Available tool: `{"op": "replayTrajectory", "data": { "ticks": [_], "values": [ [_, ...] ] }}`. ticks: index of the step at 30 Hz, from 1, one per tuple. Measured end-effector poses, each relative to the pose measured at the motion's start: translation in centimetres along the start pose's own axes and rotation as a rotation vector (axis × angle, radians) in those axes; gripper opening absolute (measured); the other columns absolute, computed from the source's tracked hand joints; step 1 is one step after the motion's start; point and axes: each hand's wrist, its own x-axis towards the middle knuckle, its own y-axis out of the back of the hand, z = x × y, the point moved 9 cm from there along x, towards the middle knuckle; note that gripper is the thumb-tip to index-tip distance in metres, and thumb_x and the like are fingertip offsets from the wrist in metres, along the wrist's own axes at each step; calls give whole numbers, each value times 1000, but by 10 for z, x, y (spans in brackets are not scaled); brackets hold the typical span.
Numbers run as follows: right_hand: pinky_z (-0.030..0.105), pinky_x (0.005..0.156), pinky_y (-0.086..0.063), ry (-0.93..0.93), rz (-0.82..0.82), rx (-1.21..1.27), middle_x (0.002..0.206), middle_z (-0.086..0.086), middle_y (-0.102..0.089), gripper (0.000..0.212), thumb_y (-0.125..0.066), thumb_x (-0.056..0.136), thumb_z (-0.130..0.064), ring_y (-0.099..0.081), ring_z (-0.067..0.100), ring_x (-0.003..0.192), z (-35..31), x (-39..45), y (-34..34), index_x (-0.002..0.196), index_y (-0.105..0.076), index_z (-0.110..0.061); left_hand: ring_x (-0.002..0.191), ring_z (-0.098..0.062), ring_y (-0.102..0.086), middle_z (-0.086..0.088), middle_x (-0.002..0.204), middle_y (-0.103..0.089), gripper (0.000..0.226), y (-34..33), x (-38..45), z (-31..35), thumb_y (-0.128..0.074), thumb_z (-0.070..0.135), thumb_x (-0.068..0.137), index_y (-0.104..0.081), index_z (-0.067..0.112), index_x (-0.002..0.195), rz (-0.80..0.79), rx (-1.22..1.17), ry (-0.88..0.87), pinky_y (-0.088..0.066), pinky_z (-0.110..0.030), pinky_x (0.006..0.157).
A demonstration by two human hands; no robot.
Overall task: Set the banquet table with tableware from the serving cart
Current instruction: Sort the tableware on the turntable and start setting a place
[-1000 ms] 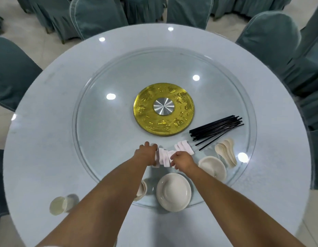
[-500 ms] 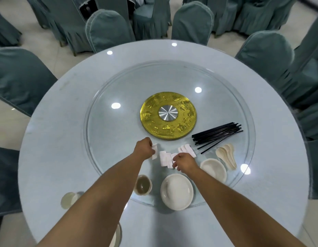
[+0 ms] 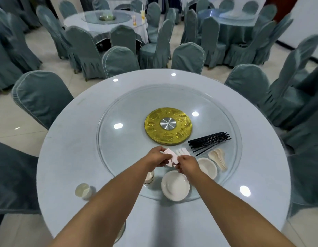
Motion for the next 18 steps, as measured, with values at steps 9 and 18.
{"op": "replayTrajectory", "data": {
  "ticks": [9,18],
  "values": [
    [33,59,-53,-38,70,-107,74,22,-65,18,-50,96,-5,-59,24,61,69,-46,50,99,-65,7,55,-20,-59,-11,70,-63,14,-19,-52,-77,-54,10,91,-61,5,80,95,9,128,-47,-24,54],
    [31,52,-46,-144,-35,-311,74,18,-56,14,-48,97,-2,-54,24,56,156,-63,13,95,-60,4,49,-21,-51,-8,61,-61,42,21,-93,-185,-39,26,95,-64,4,69,144,220,244,-40,-23,49]
  ]
}}
